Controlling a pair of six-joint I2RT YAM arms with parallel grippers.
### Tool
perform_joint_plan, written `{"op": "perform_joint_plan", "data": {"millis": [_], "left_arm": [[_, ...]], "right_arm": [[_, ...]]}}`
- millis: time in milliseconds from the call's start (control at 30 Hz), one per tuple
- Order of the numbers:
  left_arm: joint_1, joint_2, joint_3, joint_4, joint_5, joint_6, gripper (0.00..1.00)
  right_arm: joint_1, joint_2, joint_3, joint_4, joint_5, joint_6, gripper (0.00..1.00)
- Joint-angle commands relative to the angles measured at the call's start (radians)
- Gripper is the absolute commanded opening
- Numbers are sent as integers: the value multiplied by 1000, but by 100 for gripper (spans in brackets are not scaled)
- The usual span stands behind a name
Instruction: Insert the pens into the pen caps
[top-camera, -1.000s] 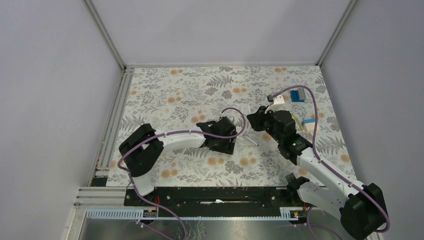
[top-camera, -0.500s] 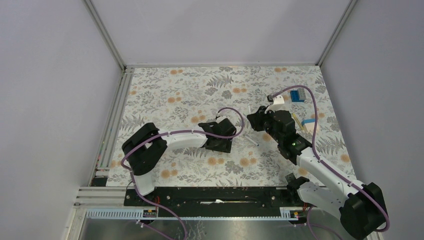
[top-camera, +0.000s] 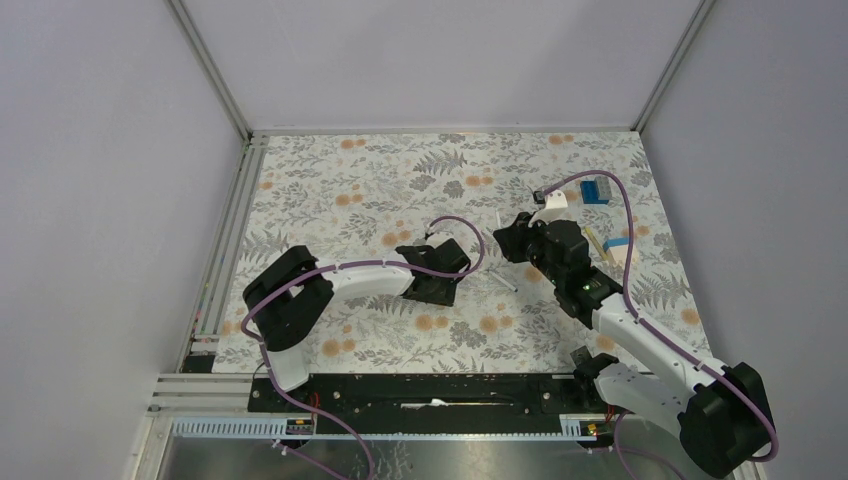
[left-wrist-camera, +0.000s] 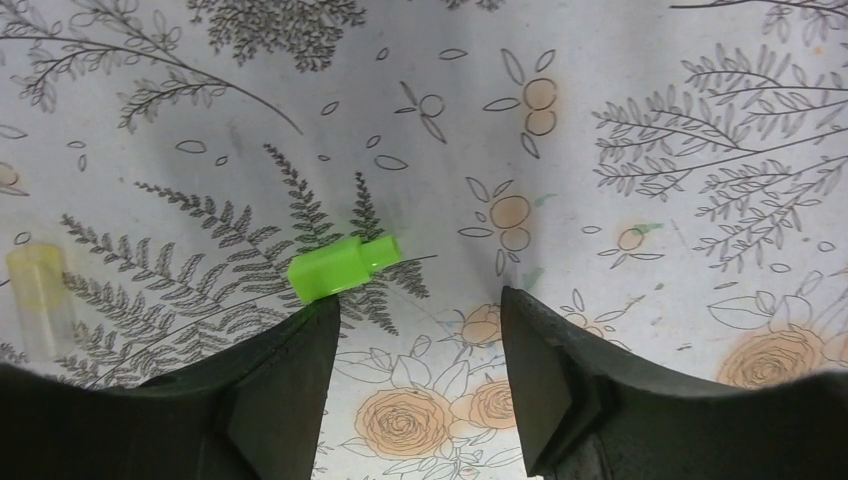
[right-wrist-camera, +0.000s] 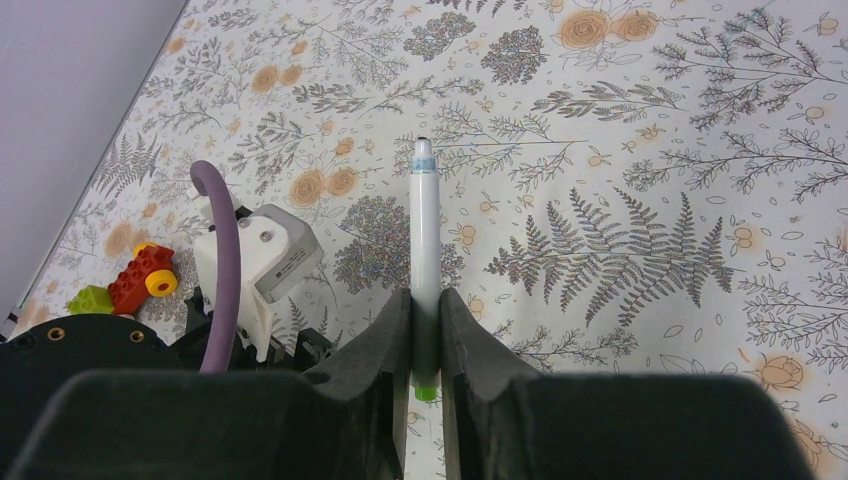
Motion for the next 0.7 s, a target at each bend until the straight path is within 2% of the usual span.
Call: {"op": "perform_joint_plan", "data": {"millis": [0,433,667], "left_arm": [[6,-16,14,-58,-58,-23,64],[16,12,55,-40,-57,11,65],[29,32,83,-37,-60,29,70]], "right_arm": [[5,3,11,30,-2,6,0],[5,6,9,30,0,3,0],[4,-5,1,23,10,-5,0]]}}
